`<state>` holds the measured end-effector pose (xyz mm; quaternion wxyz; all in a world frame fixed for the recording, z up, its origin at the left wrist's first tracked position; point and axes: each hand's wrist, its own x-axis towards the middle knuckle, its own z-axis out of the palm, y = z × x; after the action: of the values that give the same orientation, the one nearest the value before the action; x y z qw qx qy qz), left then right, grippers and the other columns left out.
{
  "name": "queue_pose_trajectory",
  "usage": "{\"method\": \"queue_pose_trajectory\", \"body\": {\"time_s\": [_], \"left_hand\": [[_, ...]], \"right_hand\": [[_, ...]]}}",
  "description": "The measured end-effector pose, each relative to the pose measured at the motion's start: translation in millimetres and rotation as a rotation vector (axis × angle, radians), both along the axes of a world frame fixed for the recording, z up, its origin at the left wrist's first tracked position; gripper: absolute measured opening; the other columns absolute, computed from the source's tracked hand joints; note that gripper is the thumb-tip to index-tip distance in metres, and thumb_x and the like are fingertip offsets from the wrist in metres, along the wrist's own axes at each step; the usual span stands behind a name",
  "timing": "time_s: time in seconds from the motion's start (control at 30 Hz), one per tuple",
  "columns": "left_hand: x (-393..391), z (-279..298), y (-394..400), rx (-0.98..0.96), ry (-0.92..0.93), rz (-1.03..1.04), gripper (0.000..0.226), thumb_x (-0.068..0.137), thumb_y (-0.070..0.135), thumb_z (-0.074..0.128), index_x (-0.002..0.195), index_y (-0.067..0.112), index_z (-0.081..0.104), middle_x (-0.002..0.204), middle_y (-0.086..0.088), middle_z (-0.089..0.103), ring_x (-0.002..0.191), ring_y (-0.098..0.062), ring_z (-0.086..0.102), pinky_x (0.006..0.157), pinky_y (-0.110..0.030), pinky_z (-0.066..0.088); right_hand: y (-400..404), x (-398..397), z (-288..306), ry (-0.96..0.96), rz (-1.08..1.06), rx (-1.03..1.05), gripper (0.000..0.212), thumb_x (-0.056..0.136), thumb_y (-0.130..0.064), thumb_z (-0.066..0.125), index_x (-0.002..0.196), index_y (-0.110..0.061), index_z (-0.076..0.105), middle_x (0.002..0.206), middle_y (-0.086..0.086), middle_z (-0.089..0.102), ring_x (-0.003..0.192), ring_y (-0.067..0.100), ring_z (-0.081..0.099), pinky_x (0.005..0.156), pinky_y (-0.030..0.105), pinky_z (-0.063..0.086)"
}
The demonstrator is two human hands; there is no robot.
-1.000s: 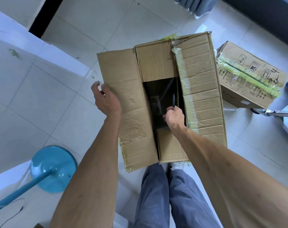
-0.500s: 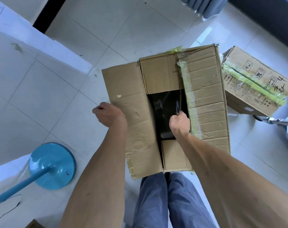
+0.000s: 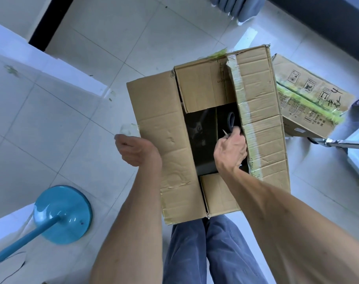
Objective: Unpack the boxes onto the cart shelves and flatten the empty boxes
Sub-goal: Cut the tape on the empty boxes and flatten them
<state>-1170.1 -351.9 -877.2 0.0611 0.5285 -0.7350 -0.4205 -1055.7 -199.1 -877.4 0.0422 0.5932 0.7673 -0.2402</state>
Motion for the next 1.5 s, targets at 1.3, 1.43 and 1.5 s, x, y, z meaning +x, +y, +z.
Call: {"method": "queue_pose_trajectory", "body": {"time_s": [1.3,1.43,1.5], "left_hand": [[80.6,7.8,20.9,-0.325,-0.290,-1.030,0.035,0.094,0.011,0.056,0.128,0.018,0.049,0.112,-0.015,0.068,0.096,-0.038,0.068,0.083,-0.045,0.056],[81.8,6.2,53.6,-0.270,-0.320,-0.987,0.042,0.094,0.015,0.058,0.133,0.014,0.043,0.125,-0.013,0.056,0.106,-0.032,0.062,0.073,-0.034,0.049],[86.8,5.0,64.1,-0.305,-0.269,-1.054,0.046,0.093,0.025,0.059,0.134,0.014,0.044,0.130,-0.013,0.049,0.112,-0.030,0.055,0.080,-0.037,0.049]], "right_hand": [[43.1,27.0,37.8,0.251,0.365,0.105,0.041,0.088,-0.002,0.044,0.127,-0.014,0.045,0.104,0.014,0.062,0.088,0.036,0.060,0.074,0.042,0.046],[12.3,23.9,34.9,0.140,0.425,0.060,0.021,0.091,-0.008,0.043,0.111,-0.013,0.047,0.096,0.014,0.061,0.086,0.035,0.061,0.073,0.044,0.047],[3.5,25.4,28.1,0.095,0.391,0.013,0.006,0.095,-0.016,0.043,0.097,-0.013,0.047,0.083,0.014,0.063,0.079,0.037,0.063,0.066,0.043,0.044]]}}
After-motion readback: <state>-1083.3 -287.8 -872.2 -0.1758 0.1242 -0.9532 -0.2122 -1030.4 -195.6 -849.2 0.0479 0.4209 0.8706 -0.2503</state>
